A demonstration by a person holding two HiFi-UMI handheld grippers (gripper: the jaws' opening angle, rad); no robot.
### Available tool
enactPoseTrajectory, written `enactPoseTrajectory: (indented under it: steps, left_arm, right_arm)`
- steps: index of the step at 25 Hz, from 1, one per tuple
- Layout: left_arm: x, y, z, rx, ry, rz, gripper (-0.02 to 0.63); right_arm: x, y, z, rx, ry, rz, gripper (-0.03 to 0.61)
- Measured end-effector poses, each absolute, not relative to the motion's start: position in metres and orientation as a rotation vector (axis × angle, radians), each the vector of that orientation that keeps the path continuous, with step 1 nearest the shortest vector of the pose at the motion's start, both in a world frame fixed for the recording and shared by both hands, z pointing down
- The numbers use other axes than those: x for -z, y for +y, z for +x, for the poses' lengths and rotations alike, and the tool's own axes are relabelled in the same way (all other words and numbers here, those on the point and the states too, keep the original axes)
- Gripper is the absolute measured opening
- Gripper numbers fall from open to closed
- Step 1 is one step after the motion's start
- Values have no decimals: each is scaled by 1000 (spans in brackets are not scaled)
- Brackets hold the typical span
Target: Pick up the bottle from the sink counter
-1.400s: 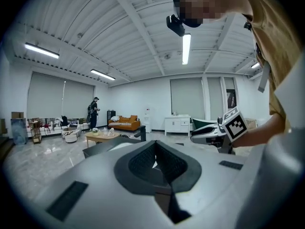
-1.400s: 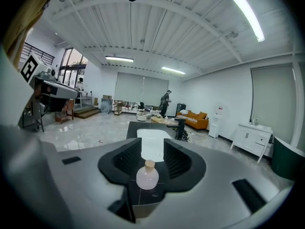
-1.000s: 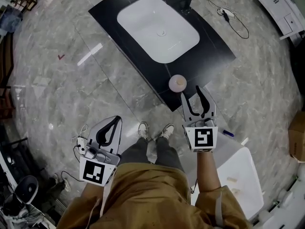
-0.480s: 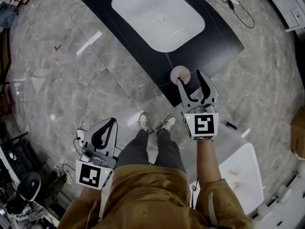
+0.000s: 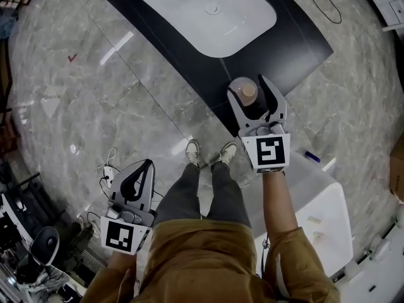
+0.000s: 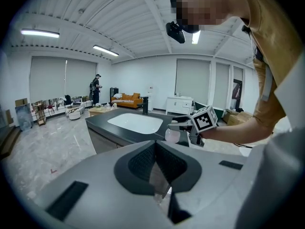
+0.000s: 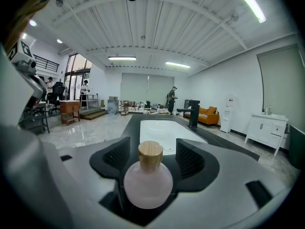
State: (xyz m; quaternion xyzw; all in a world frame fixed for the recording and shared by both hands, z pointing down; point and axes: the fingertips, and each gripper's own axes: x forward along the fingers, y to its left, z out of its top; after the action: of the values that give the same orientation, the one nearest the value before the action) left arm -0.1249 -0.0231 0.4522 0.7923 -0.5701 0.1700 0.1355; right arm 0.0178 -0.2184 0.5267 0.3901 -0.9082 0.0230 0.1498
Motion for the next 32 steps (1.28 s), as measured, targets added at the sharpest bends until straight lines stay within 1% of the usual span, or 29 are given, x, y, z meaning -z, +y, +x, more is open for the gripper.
enactPoseTrajectory:
  steps: [12,15,17,24,32]
  left_arm:
    - [-473,-24,-128,-500,-1626,2261,3]
    - [-476,-25,-128,-496,-1624,2258,3]
    - [-477,-26,-127,-490,-1618,2257,3]
    - [-486,-26,-131,-497,-1608,2234,3]
    - [-496,-27,-136,-476,-1589,2223,3]
  right_arm:
    - [-541,-226,14,-37,-2597,1138,278]
    - [-538,-228,16,-40,-2601,1152,240]
    - [-538,-229,17,-40,-2598,1158,227]
    - [-540,-229,12,-33,-2606,1162,139]
    - [-542,-230,7,-63,-2590,1188,133]
